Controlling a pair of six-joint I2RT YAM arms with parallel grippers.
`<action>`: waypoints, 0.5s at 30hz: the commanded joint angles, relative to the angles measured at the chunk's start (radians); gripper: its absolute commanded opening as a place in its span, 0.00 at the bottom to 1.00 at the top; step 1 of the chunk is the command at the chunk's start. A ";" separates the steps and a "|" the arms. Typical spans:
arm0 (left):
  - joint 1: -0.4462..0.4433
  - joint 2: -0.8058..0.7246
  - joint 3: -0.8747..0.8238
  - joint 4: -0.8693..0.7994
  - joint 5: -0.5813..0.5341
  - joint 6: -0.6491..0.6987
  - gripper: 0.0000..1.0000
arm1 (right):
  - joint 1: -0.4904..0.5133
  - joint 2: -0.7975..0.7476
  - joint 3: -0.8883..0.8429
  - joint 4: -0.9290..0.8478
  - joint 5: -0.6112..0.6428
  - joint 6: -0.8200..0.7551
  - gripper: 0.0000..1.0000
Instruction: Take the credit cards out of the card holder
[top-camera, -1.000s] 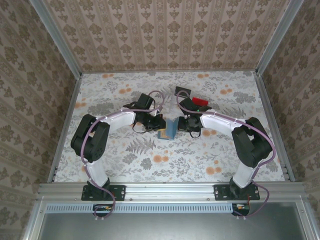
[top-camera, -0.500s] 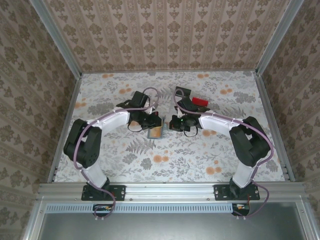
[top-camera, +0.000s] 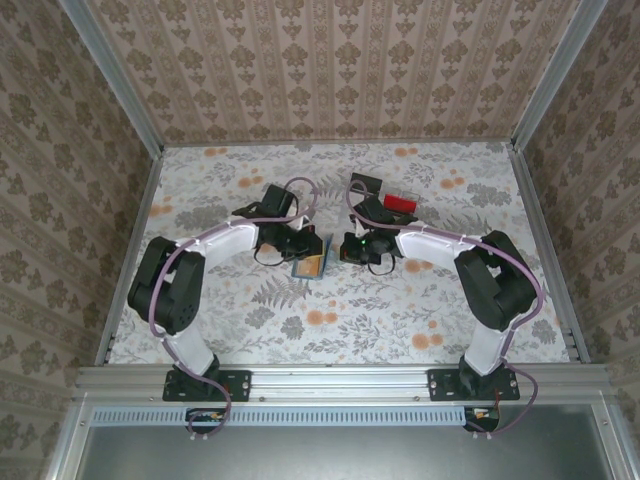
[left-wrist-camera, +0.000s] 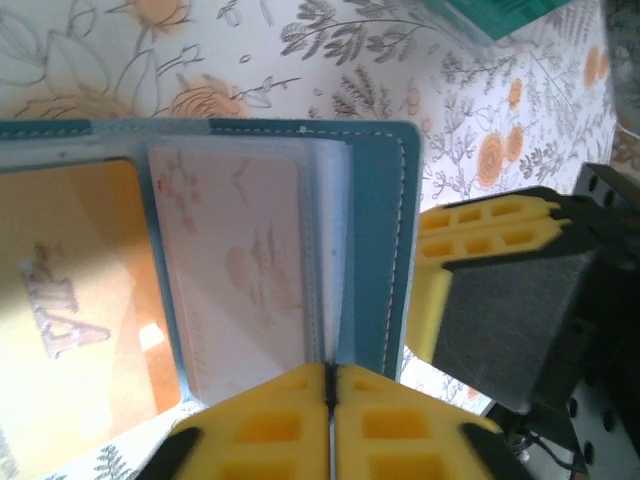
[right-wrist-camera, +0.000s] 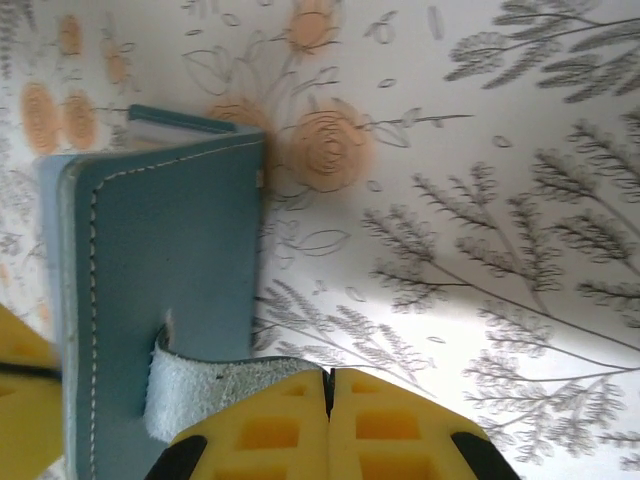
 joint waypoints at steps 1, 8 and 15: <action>-0.007 0.012 -0.004 0.051 0.059 -0.014 0.25 | -0.012 0.016 -0.013 -0.072 0.078 -0.015 0.00; -0.004 -0.002 -0.008 0.060 0.044 -0.025 0.53 | -0.022 0.025 -0.007 -0.092 0.116 -0.025 0.01; 0.020 -0.036 -0.037 0.073 -0.029 -0.064 0.63 | -0.026 0.015 0.015 -0.136 0.169 -0.042 0.12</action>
